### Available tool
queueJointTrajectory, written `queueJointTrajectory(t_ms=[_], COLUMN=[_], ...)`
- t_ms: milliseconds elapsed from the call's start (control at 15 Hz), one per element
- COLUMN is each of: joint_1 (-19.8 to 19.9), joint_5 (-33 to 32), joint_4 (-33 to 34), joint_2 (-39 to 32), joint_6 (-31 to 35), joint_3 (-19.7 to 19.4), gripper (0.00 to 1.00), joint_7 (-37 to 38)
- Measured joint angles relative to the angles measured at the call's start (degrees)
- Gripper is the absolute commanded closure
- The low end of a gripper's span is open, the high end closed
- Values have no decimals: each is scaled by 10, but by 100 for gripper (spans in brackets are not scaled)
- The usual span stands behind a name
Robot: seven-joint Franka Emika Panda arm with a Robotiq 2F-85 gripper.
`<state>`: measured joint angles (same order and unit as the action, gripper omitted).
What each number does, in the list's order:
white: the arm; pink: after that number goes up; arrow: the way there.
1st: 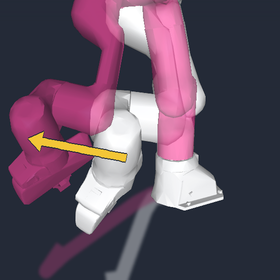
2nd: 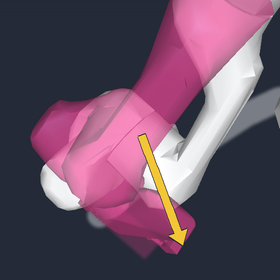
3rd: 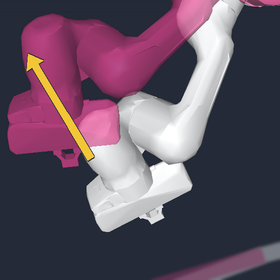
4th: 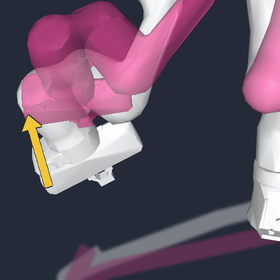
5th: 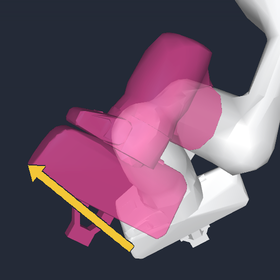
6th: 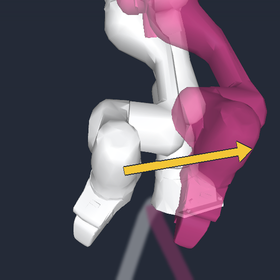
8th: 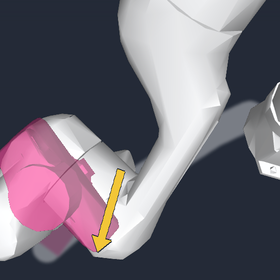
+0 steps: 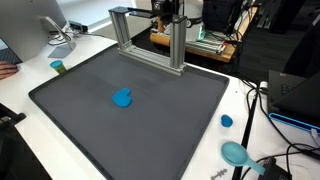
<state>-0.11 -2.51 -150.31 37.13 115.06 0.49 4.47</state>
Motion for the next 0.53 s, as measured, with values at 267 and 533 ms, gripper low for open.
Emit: queueJointTrajectory(t_ms=[267,533], joint_1=[8,13], joint_5=[-8,-33], joint_4=[0,0], joint_2=[30,100], joint_6=[0,15], joint_3=[5,22], gripper=[0,0], joint_7=[4,5])
